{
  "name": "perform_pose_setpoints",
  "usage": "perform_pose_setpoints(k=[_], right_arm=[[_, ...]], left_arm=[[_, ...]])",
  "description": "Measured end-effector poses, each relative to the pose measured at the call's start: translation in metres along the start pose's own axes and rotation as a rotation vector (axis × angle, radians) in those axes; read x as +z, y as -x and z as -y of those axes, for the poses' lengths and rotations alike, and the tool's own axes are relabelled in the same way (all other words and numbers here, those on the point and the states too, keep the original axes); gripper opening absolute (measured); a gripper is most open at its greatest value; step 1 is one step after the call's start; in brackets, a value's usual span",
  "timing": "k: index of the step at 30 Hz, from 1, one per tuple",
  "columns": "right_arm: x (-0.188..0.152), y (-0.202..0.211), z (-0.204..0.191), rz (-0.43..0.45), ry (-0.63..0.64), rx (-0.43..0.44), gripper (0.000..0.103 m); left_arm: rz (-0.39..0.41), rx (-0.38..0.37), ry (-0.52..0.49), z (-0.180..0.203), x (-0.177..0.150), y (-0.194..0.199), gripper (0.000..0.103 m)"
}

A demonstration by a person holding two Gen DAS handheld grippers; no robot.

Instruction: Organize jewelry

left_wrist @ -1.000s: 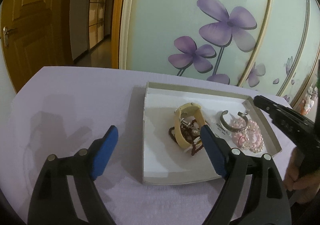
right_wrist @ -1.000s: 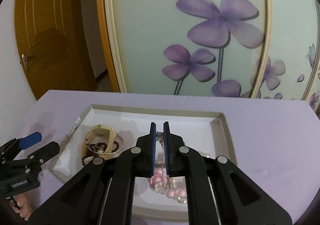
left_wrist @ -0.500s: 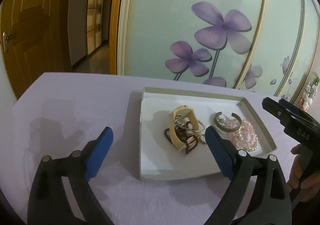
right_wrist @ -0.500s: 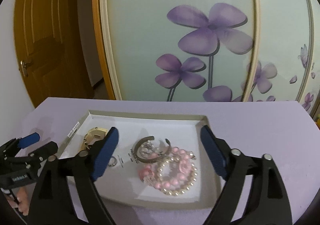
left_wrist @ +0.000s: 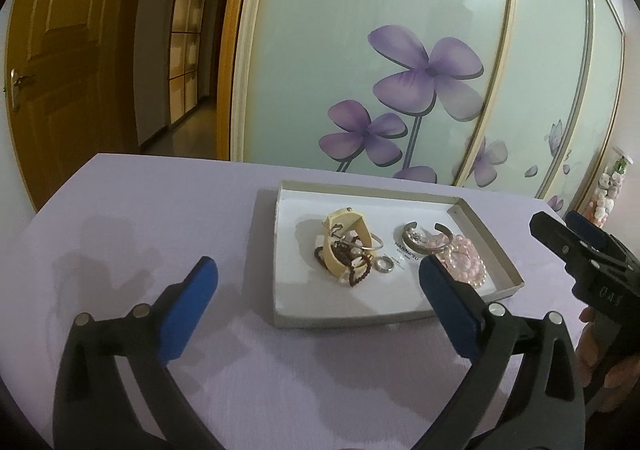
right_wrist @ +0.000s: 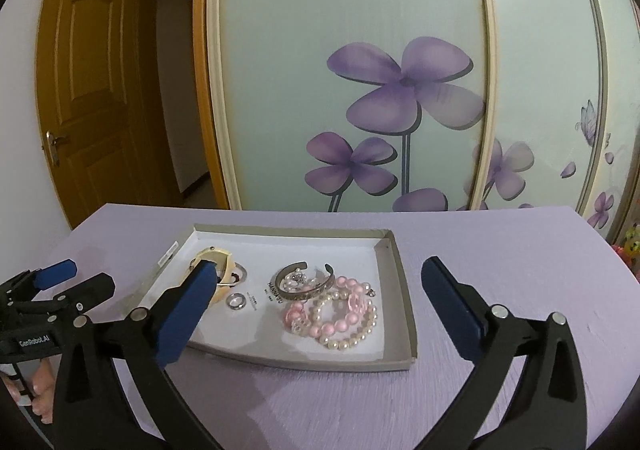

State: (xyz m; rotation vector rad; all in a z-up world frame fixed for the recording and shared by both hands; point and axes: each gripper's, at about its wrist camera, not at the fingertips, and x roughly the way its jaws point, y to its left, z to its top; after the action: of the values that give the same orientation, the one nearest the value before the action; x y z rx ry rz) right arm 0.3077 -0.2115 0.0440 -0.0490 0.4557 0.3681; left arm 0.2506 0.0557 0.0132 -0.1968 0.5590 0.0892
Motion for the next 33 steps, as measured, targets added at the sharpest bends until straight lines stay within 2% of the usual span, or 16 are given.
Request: perform_pose_setpoints(k=[5, 12, 18, 33], right_arm=[[-0.005, 0.01, -0.004, -0.006, 0.005, 0.022, 0.102], [-0.01, 0.043, -0.001, 0.072, -0.057, 0.065, 0.102], [-0.02, 0.062, 0.002, 0.099, -0.115, 0.075, 0.102], [-0.048, 0.072, -0.001, 0.042, -0.1, 0.054, 0.102]], left_arm=[[0.01, 0.008, 0.005, -0.001, -0.005, 0.013, 0.101], [0.051, 0.014, 0.003, 0.0, -0.011, 0.043, 0.101], [0.094, 0.017, -0.01, 0.004, -0.019, 0.068, 0.101], [0.099, -0.078, -0.02, 0.013, -0.046, 0.078, 0.101]])
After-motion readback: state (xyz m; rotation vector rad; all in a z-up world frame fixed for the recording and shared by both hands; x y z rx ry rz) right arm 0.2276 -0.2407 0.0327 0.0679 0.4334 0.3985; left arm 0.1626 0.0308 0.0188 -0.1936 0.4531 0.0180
